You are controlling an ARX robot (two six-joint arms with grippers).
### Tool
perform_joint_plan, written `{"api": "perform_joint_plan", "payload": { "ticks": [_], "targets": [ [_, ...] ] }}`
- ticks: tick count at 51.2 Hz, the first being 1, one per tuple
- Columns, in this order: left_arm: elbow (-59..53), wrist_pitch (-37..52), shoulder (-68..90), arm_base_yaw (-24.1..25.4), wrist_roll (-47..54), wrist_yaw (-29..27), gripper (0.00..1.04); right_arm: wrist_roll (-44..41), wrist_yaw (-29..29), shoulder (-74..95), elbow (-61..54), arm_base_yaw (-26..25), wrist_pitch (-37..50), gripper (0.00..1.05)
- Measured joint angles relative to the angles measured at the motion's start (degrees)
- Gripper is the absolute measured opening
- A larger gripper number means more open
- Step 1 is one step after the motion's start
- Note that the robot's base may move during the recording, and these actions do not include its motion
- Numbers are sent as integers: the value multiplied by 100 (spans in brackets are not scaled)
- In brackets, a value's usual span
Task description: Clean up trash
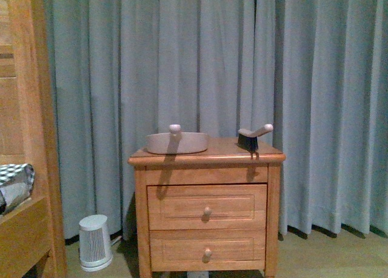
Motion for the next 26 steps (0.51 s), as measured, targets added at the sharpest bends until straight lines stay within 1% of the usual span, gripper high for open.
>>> {"api": "perform_joint_plan", "payload": {
  "ticks": [26],
  "targets": [
    [0, 0, 0, 0, 2, 0, 97, 0, 0, 0, 0, 0, 0, 97]
  ]
}}
